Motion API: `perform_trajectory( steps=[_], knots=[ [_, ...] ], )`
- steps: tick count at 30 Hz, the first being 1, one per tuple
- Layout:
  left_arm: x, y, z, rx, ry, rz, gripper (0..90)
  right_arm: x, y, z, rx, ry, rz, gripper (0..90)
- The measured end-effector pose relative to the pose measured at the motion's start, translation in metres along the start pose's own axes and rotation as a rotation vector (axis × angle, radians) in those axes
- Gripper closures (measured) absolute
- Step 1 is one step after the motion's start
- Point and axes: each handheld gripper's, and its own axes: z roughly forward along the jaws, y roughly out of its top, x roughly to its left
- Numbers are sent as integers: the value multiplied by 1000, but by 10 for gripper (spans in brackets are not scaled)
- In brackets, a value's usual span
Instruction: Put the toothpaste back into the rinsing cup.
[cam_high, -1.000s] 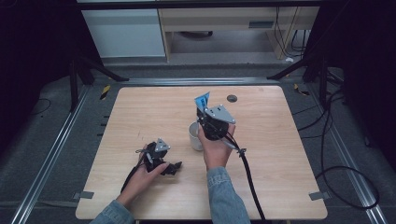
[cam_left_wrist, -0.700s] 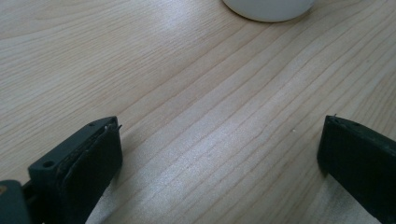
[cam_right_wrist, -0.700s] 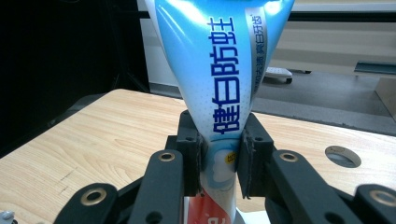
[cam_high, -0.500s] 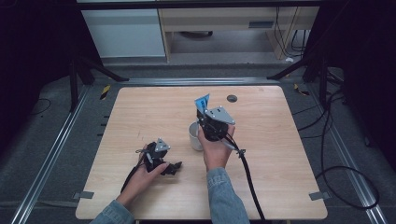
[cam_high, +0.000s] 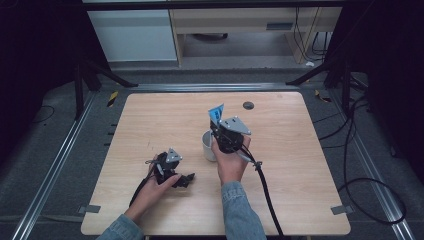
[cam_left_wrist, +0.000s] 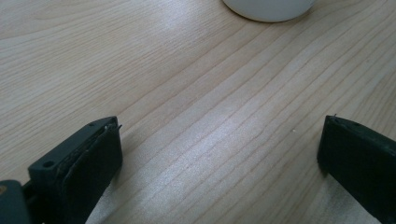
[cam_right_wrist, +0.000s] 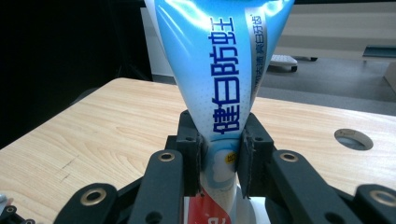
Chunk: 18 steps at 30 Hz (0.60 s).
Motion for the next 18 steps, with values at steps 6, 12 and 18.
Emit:
perform_trajectory(
  steps=[6,12,18],
  knots=[
    [0,0,0,1,0,1,0,0,-6,3,14,10,22,734],
    [0,0,0,1,0,1,0,0,-8,4,21,21,31,733],
    [0,0,0,1,0,1,0,-1,-11,4,28,34,59,732]
  ],
)
